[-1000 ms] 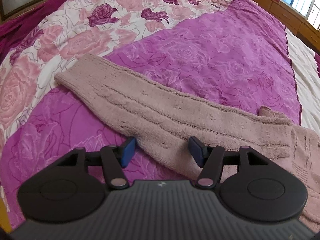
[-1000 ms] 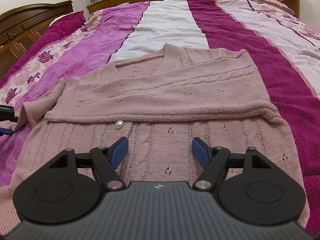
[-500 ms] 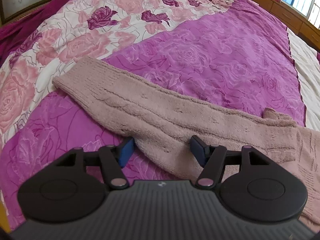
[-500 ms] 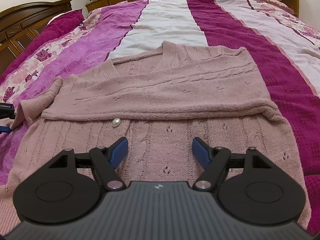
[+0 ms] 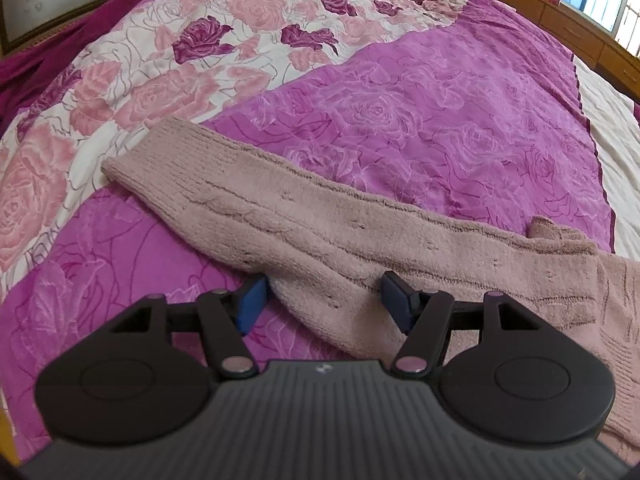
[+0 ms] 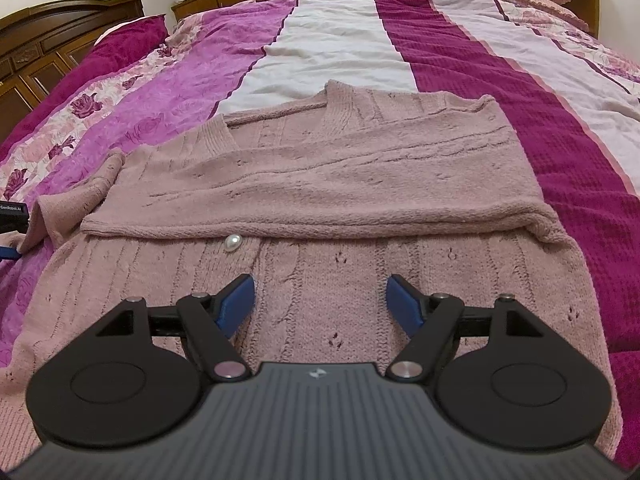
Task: Fold small clothes
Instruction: 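Move the left tool along the other sleeve toward its cuff, then close the left tool on the other sleeve cuff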
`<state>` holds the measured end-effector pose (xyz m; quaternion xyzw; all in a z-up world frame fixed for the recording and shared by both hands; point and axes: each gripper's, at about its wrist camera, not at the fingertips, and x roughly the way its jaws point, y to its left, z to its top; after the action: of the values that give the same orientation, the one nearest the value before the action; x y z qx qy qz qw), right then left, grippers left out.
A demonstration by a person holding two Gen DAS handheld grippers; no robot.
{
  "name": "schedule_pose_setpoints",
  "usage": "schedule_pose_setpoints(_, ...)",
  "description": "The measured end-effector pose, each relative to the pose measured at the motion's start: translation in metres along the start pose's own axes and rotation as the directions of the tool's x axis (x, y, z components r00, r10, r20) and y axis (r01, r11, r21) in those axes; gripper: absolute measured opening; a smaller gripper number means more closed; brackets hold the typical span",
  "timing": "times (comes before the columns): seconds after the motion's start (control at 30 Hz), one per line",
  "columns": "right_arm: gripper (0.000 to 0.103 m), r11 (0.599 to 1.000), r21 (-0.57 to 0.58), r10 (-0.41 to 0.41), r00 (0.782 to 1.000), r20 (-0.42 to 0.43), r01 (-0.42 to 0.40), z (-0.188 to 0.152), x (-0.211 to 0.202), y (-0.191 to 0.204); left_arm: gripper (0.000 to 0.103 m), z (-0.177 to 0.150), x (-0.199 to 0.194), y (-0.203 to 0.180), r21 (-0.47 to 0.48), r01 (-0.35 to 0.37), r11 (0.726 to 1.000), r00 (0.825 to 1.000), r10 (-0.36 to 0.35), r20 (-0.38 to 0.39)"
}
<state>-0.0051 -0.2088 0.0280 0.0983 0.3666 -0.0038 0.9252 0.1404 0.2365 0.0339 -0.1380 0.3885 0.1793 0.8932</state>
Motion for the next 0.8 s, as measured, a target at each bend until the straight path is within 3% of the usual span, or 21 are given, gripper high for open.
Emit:
schedule_pose_setpoints(0.1,0.079,1.000,-0.001,-0.001,1.000,0.000,0.001,0.000,0.000,0.000,0.061,-0.002,-0.002,-0.007,0.047,-0.017,0.999,1.000,0.016,0.025)
schedule_pose_setpoints(0.2,0.079,1.000,-0.003,-0.001,1.000,0.000,0.001,0.000,0.000,0.000,0.043,-0.004,-0.004,-0.014,0.093,-0.011,0.996,0.999,0.006,0.048)
schedule_pose_setpoints(0.27,0.079,1.000,-0.003,-0.001,1.000,-0.001,0.001,0.000,0.000,0.001,0.023,-0.004,-0.006,-0.017,0.112,-0.015,0.994,0.998,0.009,0.062)
schedule_pose_setpoints(0.33,0.079,1.000,-0.004,-0.002,1.000,-0.001,0.002,0.001,0.000,0.000,0.016,-0.004,-0.008,-0.018,0.110,0.004,0.994,0.998,-0.011,0.069)
schedule_pose_setpoints(0.8,0.079,0.999,-0.011,-0.034,0.999,-0.019,0.033,0.006,0.000,0.001,0.014,0.003,-0.047,-0.009,0.064,0.086,0.994,0.979,-0.096,0.179)
